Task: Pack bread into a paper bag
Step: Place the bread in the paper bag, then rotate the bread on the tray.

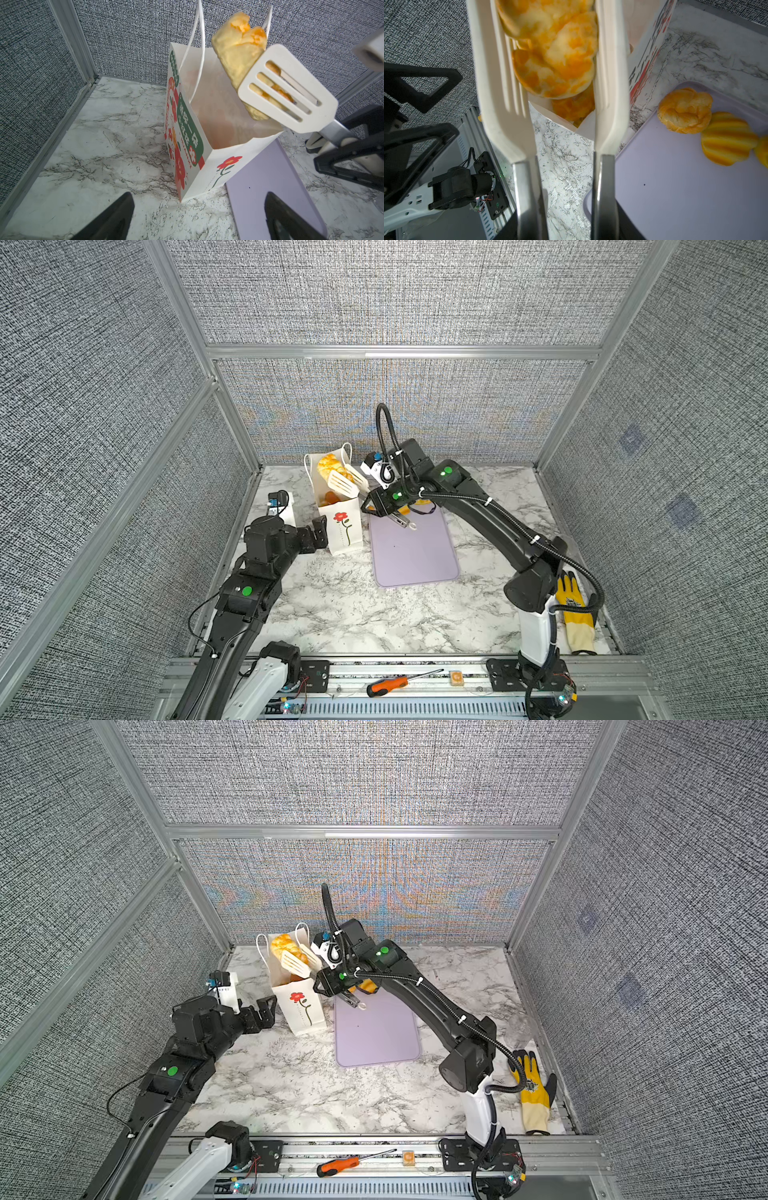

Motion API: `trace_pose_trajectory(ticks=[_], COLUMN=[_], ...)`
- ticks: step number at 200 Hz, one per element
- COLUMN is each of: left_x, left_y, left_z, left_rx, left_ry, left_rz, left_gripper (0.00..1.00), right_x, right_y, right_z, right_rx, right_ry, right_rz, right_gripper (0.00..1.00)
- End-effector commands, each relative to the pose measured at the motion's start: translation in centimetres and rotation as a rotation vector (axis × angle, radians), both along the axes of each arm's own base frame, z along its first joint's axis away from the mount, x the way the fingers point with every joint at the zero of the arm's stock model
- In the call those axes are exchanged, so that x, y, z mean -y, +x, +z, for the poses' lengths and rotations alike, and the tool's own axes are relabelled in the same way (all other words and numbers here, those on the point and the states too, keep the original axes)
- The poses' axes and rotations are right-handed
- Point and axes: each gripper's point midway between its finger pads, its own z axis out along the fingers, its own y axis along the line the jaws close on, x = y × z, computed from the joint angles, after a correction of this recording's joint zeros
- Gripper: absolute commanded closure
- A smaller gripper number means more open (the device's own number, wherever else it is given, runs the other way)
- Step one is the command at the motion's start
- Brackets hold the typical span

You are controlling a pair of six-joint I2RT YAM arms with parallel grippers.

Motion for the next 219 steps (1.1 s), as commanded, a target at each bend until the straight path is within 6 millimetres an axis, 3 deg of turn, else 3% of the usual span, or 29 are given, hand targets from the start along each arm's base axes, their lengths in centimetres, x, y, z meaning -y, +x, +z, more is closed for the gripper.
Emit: trace_pose_trajectory(ticks=[1, 78, 127, 219], left_x=[-0.2, 0.1, 0.1, 1.0], left_y=[0.1, 0.1, 0.1, -0.4], left_z=[0.2, 0.0, 0.2, 1.4], left_rx=[0.013, 0.015, 0.013, 0.049], left_ry=[0.012, 0.008, 0.013, -0.027], left_rz=[0.008, -0.011, -0.014, -0.054], left_gripper=[0.01, 0.01, 0.01, 0.01], right_x=[0.2, 0.4, 0.9, 5.1], right_y=[0.3, 0.5, -0.2, -1.5], right_z=[0.5, 0.9, 2.2, 3.3], right_rx=[0.023, 0.038, 0.081, 0.158], right_ry=[-0.004, -0.019, -0.025, -0.097], right_rz=[-0.011, -0.022, -0.015, -0.051], right_gripper=[0.5, 0.44, 0.44, 0.44])
